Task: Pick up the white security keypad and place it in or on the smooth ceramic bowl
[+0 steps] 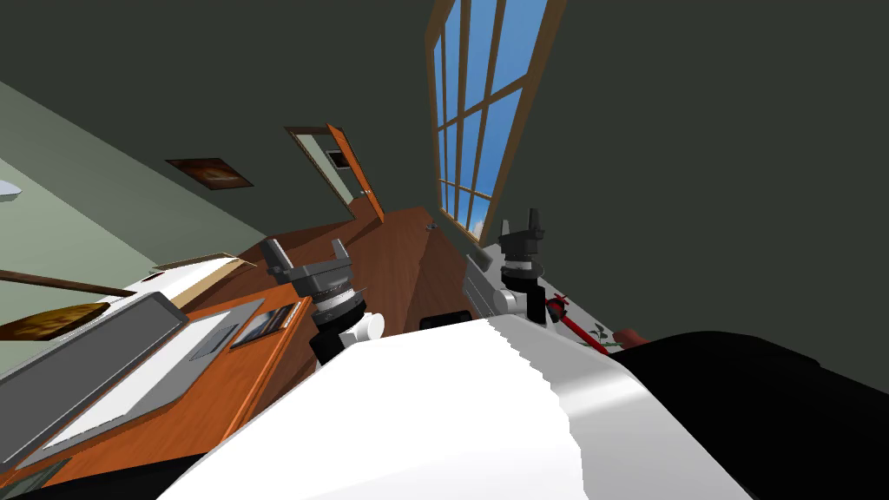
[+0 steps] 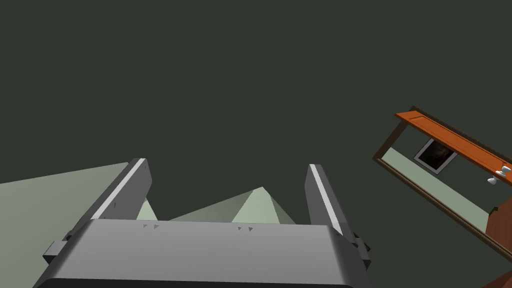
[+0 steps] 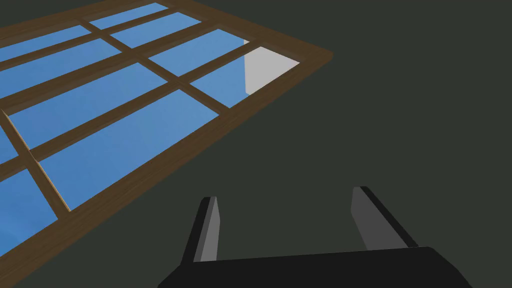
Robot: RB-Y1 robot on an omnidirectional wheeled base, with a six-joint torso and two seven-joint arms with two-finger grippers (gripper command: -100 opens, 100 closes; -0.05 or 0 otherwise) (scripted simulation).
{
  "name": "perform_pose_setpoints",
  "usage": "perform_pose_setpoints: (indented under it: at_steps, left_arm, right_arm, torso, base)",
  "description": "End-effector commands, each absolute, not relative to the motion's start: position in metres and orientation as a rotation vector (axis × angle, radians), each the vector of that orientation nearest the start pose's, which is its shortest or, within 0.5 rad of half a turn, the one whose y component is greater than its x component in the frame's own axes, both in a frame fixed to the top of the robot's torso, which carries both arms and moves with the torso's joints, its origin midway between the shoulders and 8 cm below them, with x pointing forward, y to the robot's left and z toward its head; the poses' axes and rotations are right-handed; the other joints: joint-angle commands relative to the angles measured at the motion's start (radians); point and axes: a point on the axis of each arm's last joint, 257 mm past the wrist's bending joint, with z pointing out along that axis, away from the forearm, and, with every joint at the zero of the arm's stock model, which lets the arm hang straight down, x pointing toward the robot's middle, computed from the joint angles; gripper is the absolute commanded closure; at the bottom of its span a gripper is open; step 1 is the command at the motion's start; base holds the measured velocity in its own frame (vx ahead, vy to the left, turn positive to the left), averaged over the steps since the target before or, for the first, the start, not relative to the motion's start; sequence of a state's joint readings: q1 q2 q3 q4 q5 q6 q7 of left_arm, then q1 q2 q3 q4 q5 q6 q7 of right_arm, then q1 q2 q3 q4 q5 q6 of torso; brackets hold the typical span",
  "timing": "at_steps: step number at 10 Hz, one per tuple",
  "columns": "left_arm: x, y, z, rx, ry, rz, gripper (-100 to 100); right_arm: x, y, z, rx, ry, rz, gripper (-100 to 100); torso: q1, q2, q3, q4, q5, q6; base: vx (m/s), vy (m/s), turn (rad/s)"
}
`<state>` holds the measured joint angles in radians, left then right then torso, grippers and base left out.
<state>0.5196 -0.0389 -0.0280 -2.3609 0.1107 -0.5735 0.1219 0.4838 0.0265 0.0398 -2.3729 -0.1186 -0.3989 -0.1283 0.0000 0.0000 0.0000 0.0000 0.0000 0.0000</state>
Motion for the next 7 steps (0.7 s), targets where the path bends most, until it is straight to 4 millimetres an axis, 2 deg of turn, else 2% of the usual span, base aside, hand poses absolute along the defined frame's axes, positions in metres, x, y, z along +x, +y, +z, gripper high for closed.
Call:
perform_pose_setpoints:
  at_steps: [1, 4, 7]
  left_arm:
    - [0.310, 0.287, 0.066, -0.678, 0.376, -1.530, 0]
    - [0.310, 0.287, 0.066, -0.678, 0.376, -1.530, 0]
    - [0.310, 0.287, 0.066, -0.678, 0.376, -1.530, 0]
  right_arm:
    - [0.345, -0.275, 0.049, 0.785, 0.515, 1.561, -100]
    - [0.354, -0.269, 0.041, 0.804, 0.607, 1.592, -100]
    - [0.364, -0.269, 0.028, 0.874, 0.691, 1.632, -100]
  torso:
    - [0.000, 0.000, 0.000, 0.000, 0.000, 0.000]
    - [0.000, -0.003, -0.002, -0.001, 0.000, 0.000]
    - [0.001, -0.006, -0.003, -0.001, 0.000, 0.000]
  base:
    - [0.013, 0.007, -0.001]
    - [0.047, 0.010, -0.001]
    - [0.088, 0.024, -0.002]
